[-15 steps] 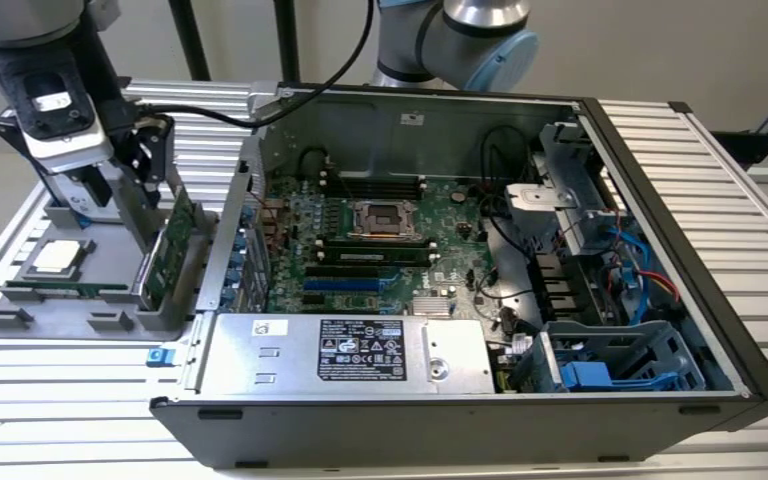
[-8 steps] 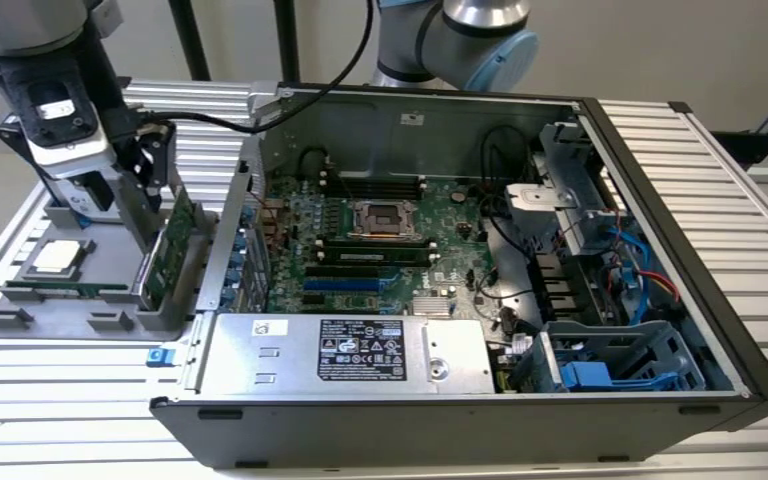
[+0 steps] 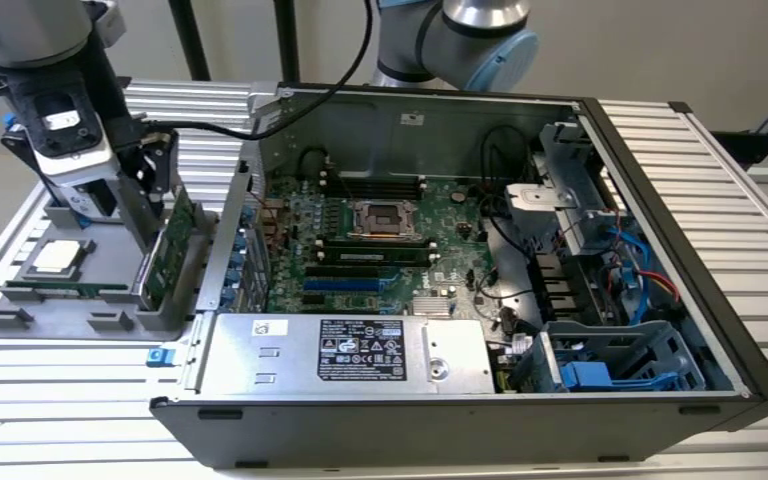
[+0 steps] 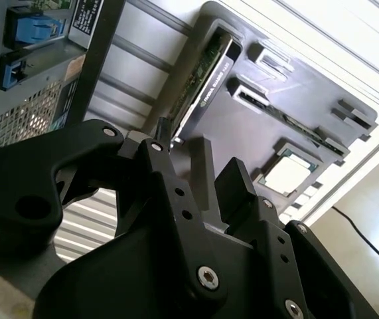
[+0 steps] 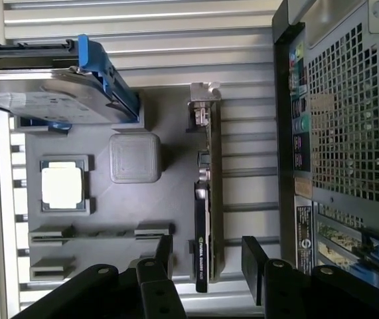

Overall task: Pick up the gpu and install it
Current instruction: 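Pick up the gpu and move the gpu toward the slot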

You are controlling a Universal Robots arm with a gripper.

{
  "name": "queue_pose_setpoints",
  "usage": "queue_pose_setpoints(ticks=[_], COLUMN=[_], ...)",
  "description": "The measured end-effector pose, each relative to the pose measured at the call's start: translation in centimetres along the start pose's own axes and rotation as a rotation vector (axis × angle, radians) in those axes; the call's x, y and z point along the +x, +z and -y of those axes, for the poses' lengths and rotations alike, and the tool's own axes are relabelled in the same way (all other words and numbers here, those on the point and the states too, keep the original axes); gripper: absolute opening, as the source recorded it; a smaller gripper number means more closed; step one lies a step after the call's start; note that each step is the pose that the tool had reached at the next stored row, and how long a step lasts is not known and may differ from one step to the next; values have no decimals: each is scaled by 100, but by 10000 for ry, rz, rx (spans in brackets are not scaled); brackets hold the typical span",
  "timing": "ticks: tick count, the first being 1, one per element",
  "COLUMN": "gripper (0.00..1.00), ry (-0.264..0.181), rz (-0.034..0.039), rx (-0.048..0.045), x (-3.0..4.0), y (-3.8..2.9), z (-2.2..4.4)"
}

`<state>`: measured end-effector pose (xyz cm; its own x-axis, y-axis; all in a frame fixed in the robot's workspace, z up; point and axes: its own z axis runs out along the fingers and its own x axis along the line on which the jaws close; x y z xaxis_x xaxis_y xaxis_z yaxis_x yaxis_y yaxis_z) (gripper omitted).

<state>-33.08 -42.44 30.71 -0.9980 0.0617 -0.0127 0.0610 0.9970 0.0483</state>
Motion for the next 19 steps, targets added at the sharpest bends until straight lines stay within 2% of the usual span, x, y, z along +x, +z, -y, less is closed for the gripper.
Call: queue_pose_setpoints(ticks=[19], gripper=[100], ry=[0], rz=[0], rx=[-1], x=[2], y=[183], z=[10])
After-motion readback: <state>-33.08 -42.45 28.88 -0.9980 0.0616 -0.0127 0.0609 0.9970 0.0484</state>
